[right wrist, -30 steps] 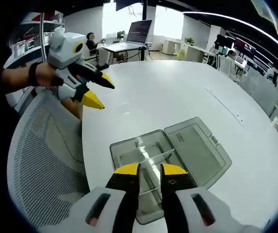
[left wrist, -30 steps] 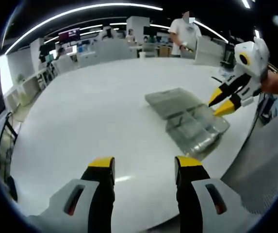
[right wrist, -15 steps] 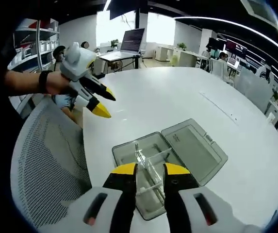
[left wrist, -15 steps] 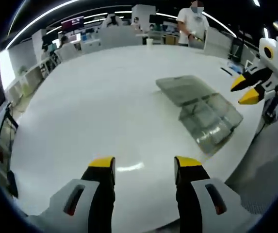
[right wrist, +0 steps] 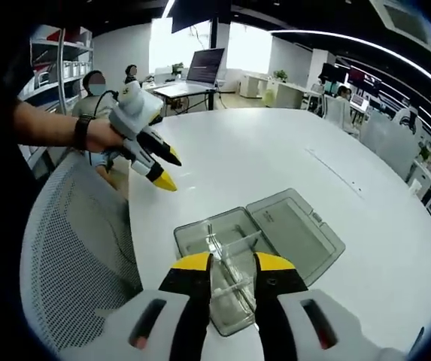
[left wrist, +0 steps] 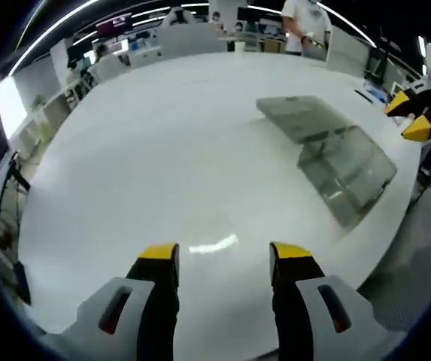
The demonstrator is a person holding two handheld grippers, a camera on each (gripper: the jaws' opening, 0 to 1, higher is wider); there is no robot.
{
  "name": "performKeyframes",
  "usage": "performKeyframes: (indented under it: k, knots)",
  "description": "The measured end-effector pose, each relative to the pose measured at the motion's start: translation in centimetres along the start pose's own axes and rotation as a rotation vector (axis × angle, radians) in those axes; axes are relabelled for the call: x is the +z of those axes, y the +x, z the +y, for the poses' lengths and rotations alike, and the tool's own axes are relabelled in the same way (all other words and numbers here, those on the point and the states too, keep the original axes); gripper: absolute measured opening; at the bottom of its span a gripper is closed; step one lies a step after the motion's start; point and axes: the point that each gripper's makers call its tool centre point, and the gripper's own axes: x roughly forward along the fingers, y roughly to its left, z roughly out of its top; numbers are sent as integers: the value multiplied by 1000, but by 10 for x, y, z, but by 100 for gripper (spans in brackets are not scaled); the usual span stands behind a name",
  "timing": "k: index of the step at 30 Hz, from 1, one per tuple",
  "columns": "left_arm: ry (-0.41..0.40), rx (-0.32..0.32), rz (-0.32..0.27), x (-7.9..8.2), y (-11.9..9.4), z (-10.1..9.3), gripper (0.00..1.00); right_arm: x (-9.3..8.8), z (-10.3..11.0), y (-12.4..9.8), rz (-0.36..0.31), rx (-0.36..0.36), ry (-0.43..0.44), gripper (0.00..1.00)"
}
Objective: Insert the divider into the dual guide fixture by aligning both edges with the guide slots and pushing it downward to the bottom, including one-sided entry, uneven engagement, binding, and posture correction.
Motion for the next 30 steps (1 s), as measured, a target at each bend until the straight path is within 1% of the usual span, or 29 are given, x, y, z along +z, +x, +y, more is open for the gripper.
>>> performKeyframes:
  k: [2, 5, 7, 9, 11, 13, 15, 17, 23, 24, 28, 30]
  knots:
    - [-13, 9, 4, -1, 3, 3, 47, 0, -1, 0, -8, 1, 17, 17]
    - [-20, 14, 9, -1, 6, 4, 47, 2, -1, 0, -14, 2, 19, 17]
    - [-15, 21, 15, -2, 10, 5, 47, 1, -3, 1, -9, -4, 16, 16]
    - [-22, 31, 19, -3, 13, 7, 47, -5, -7, 2, 13, -26, -3, 14]
    - [-38, 36, 19, -3, 15, 7, 46, -5, -6, 2, 0, -14, 26, 15]
    - [-47, 42, 20, -3, 18, 8, 46, -6, -7, 1, -7, -14, 37, 15]
    - [-49, 44, 32, -4, 20, 7, 46, -7, -7, 1, -2, -18, 32, 15]
    - [-54, 50, 30, -4, 21, 8, 46, -7, -7, 2, 0, -17, 34, 15]
    - [-51, 63, 48, -7, 25, 10, 45, -3, -7, 3, -14, -16, 39, 15]
    - [-63, 61, 39, -5, 26, 10, 45, -3, -7, 3, -16, -16, 40, 14]
    - [-73, 63, 34, -3, 28, 10, 44, -2, -8, 4, -19, -15, 38, 14]
    - [-69, 62, 33, -2, 28, 8, 42, -2, -9, 5, -18, -12, 43, 13]
